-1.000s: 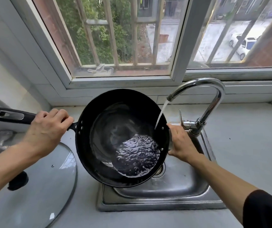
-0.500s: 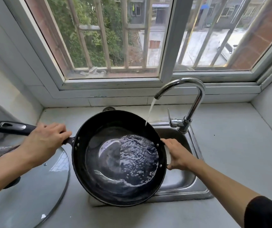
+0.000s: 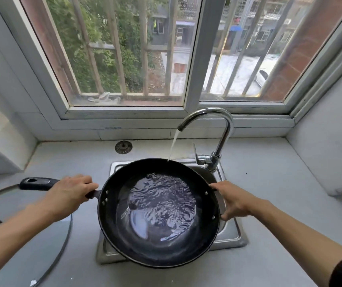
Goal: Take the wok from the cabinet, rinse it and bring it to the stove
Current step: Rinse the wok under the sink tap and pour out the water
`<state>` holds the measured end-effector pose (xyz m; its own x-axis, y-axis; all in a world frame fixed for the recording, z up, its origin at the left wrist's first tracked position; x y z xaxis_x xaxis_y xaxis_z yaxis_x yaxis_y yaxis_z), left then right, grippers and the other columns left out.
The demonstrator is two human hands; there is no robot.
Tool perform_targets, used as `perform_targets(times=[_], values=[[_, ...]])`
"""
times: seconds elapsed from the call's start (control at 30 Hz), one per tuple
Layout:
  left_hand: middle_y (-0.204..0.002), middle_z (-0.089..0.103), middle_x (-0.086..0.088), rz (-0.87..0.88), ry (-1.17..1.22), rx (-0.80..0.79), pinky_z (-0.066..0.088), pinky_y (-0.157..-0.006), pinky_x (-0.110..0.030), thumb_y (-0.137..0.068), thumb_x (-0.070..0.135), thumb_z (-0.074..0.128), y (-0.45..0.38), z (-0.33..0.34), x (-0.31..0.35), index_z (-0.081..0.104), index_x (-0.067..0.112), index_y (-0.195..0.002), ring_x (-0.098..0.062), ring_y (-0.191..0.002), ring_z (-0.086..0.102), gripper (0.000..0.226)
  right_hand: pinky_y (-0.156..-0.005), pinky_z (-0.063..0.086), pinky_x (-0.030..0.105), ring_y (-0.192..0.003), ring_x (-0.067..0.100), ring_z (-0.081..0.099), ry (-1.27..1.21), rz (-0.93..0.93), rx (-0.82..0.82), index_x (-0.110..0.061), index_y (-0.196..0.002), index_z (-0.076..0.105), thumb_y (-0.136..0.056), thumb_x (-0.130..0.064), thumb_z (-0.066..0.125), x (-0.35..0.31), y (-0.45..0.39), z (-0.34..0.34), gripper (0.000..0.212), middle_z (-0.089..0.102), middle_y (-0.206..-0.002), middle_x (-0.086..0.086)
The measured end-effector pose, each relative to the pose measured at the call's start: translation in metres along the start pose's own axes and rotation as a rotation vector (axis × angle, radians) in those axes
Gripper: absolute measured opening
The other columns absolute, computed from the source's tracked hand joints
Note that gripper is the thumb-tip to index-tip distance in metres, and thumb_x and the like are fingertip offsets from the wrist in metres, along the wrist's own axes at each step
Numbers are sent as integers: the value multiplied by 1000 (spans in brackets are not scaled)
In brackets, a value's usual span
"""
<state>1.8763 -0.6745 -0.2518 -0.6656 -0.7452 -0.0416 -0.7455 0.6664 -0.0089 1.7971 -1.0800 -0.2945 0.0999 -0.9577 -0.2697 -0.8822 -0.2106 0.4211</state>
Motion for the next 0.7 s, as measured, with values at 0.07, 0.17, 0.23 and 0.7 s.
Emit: perform_targets(times=[0.07, 0.17, 0.23, 0.7], values=[[-71, 54, 13, -3, 34, 0, 45, -46, -31, -47, 16, 91, -4, 6, 5, 65, 30, -80, -16, -62, 56, 44, -107, 37, 30, -125, 17, 41, 32, 32, -12, -23, -141, 41, -52, -41, 83, 11, 7, -3, 100, 49, -136, -3], [-74, 58, 13, 3, 104, -7, 48, -51, -31, -50, 14, 90, -10, 18, 9, 65, 30, -83, -16, -67, 60, 44, -98, 44, 30, -113, 12, 47, 46, 53, -23, -36, -130, 48, -47, -50, 78, 21, 20, -12, 90, 58, -121, -11], [-79, 61, 10, 0, 181, -4, 50, -57, -33, -57, 11, 87, -14, 24, 13, 66, 28, -93, -18, -72, 60, 46, -89, 49, 32, -102, 8, 49, 76, 66, -29, -42, -124, 50, -47, -52, 75, 23, 30, -21, 82, 63, -107, -15], [-92, 59, 9, -33, 404, -57, 45, -73, -34, -77, 15, 71, -40, 51, 29, 56, 25, -97, -16, -86, 53, 27, -88, 50, 31, -106, 10, 53, 202, 121, -13, -38, -122, 57, -46, -55, 71, 19, 59, -83, 79, 65, -108, -10]])
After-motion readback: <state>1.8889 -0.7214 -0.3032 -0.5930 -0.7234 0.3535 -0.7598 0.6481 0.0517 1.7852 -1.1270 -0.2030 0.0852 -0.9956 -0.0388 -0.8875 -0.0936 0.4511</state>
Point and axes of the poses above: each hand's wrist, its own y-axis away from the middle knuckle, its own z-axis out of the palm, x = y × z, the point moved 9 cm from there along -y, towards the middle knuckle
